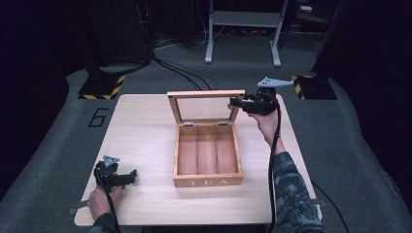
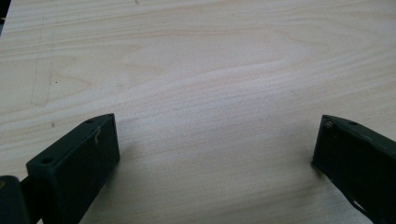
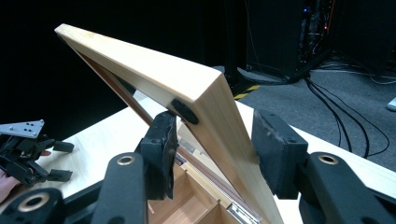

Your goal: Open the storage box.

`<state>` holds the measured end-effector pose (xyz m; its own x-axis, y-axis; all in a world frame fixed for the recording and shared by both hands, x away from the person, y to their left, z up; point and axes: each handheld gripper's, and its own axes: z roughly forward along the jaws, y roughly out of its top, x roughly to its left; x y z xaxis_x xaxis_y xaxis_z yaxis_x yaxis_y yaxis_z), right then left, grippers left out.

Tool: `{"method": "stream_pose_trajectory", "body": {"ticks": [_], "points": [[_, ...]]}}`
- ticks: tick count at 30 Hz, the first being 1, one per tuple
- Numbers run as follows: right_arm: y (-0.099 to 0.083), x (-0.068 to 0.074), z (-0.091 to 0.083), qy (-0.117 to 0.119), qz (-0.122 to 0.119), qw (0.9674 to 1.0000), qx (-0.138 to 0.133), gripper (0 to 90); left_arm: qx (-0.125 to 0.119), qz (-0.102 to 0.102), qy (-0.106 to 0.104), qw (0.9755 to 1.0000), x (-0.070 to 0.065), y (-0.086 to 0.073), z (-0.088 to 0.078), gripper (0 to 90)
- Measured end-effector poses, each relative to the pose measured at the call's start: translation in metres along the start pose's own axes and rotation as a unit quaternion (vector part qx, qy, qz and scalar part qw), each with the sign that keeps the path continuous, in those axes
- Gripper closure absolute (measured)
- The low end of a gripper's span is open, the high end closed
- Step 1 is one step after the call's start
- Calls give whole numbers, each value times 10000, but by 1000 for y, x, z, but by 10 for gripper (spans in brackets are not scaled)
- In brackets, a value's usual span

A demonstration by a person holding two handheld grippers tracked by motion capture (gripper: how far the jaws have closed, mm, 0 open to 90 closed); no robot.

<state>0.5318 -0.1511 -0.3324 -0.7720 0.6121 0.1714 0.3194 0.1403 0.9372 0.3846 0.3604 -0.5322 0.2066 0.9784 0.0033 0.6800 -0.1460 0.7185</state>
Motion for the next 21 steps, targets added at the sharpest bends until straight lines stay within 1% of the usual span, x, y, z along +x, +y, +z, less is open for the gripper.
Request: {"method": "stream_pose_trajectory", "body": {"ticks": [13,21], "points": [[0,0,0,-8,9,10000,3,510,7,1,2,10000,0,0,0,2],[-1,1,-1,-1,-27,10000,-6,510,4,3,5,10000,0,0,0,2]]}}
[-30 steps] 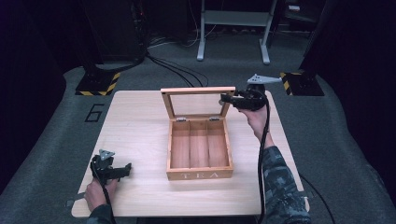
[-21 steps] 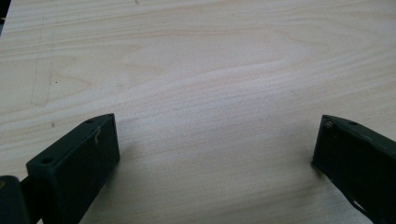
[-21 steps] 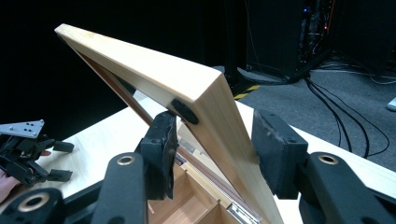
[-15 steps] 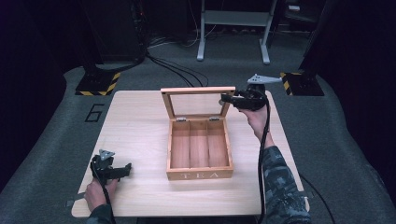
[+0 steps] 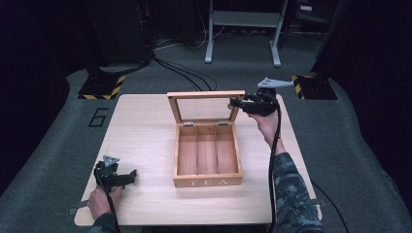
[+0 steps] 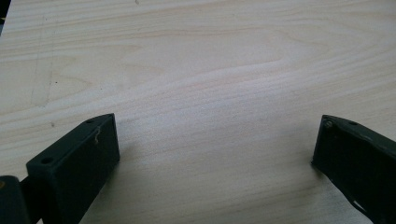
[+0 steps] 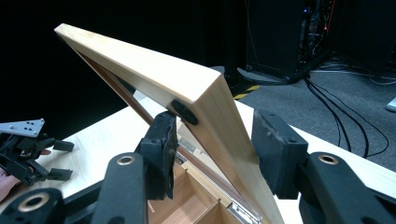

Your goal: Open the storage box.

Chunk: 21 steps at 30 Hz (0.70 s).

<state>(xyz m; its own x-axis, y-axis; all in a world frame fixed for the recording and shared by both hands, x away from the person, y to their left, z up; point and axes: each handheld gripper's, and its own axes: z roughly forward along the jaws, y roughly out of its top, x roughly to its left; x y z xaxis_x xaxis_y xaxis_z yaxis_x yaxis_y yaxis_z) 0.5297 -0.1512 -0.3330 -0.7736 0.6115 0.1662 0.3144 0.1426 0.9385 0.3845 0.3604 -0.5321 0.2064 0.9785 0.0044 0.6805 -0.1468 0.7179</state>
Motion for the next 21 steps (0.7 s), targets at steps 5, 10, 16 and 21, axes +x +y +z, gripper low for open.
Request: {"method": "stream_pose_trajectory", "body": {"ticks": [5,10,16,21], "points": [[-2,2,-2,-3,-31,10000,0,508,-1,-1,0,10000,0,0,0,2],[-6,6,-4,-13,-101,9999,-16,504,-1,1,0,10000,0,0,0,2],[-11,12,-9,-41,-150,9999,6,495,-2,-1,1,10000,0,0,0,2],[-17,18,-13,-60,-198,9998,10,483,-9,0,-2,10000,0,0,0,2]]}}
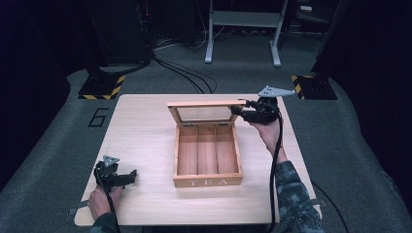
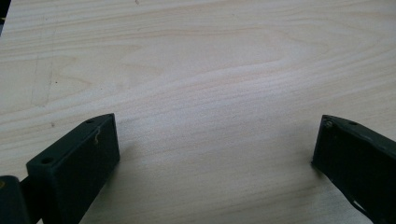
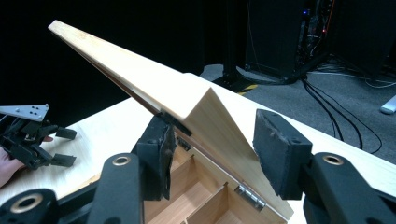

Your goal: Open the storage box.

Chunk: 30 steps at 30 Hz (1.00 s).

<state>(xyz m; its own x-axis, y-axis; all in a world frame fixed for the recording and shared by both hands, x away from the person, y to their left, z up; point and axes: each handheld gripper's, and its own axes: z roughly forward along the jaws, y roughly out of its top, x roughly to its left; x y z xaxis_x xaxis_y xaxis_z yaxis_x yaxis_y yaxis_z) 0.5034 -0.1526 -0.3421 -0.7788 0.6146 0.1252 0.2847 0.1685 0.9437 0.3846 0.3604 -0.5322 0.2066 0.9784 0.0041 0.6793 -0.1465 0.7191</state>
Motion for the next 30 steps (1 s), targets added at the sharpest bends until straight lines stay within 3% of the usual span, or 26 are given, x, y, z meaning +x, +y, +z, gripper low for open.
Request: {"method": "stream_pose_trajectory", "body": {"ticks": [7,20,30], "points": [[-11,12,-7,-1,-107,9999,85,454,-18,-41,7,10000,-1,0,0,2],[-40,34,-16,-304,-326,9988,205,384,-2,-37,8,10000,-1,0,0,2],[-63,43,-18,-550,-156,9978,325,243,-21,-41,7,10000,-1,0,0,2]]}}
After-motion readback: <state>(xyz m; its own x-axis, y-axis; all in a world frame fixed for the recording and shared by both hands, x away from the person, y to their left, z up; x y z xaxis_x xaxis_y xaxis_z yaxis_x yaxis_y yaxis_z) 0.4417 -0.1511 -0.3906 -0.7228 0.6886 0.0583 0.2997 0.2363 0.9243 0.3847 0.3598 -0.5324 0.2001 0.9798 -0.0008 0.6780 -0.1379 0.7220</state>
